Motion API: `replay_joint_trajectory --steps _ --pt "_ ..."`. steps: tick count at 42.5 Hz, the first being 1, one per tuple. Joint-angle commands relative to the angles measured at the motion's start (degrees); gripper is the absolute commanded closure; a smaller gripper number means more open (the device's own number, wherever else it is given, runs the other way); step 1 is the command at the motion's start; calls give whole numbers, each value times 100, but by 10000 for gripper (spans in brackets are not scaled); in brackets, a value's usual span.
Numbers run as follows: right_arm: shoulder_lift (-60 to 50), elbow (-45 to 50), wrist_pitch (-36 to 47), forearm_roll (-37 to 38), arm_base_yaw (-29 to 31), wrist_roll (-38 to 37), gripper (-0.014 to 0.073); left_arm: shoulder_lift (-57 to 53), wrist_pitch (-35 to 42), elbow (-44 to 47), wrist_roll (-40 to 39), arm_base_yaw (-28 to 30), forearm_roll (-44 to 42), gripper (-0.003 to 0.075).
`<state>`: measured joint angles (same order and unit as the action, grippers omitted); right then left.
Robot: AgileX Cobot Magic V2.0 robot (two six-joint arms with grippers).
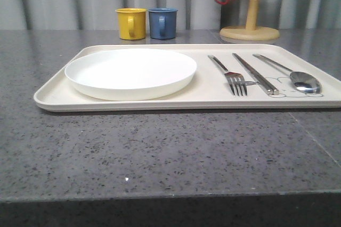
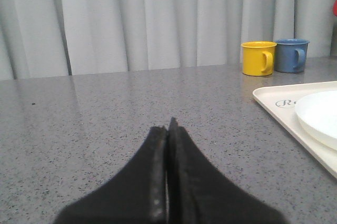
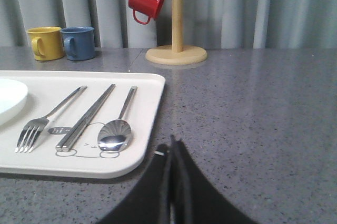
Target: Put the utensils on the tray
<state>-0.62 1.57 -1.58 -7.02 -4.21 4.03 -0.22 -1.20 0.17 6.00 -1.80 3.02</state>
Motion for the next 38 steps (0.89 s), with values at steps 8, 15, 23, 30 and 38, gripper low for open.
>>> replay_joint_trajectory --steps 8,15,23,30,38 --pt "-81 -7 417 -43 39 59 660 -116 472 69 -50 15 52 741" --pt "-81 -7 417 -43 39 59 660 -116 472 69 -50 15 52 741" --pt "-81 -7 417 -43 39 59 660 -116 472 69 -50 15 52 741" --pt "-81 -7 417 -43 39 59 660 -116 472 69 -50 15 52 741" --pt "-81 -7 417 -43 39 59 660 -116 472 69 -50 81 52 741"
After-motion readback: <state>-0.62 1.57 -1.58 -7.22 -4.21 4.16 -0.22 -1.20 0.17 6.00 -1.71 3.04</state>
